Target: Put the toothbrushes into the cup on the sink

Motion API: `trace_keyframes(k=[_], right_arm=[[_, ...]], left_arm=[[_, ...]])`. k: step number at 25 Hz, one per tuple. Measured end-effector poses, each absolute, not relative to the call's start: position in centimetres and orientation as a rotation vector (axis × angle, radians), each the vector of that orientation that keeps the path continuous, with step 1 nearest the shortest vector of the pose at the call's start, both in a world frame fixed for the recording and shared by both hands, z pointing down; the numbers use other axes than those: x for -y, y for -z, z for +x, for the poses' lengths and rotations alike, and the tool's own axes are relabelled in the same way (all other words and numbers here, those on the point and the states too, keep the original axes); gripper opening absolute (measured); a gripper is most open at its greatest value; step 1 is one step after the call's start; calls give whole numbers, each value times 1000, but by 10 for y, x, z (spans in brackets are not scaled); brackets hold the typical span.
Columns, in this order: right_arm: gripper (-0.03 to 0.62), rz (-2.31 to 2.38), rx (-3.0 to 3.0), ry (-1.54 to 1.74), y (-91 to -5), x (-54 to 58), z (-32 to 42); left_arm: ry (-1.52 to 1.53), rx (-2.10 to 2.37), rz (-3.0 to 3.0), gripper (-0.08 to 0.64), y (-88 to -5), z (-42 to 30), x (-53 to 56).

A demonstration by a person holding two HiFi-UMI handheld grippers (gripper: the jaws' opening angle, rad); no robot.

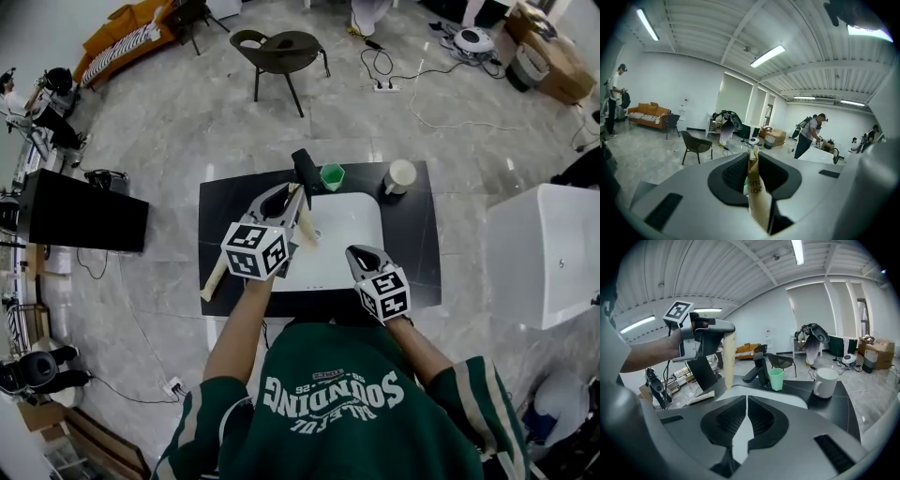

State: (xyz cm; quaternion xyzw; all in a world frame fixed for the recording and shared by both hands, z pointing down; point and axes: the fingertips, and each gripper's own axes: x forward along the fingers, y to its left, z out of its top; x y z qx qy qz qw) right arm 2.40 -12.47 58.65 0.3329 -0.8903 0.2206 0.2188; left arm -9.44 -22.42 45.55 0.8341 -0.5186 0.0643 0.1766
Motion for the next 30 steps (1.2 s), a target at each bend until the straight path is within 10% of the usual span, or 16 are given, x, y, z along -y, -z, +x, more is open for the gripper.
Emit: trace_keyframes(k=[30], right_arm=[[43, 994, 2454, -618, -587, 160, 118]], left_arm=[[13, 1966, 2379, 68, -426, -32, 340]])
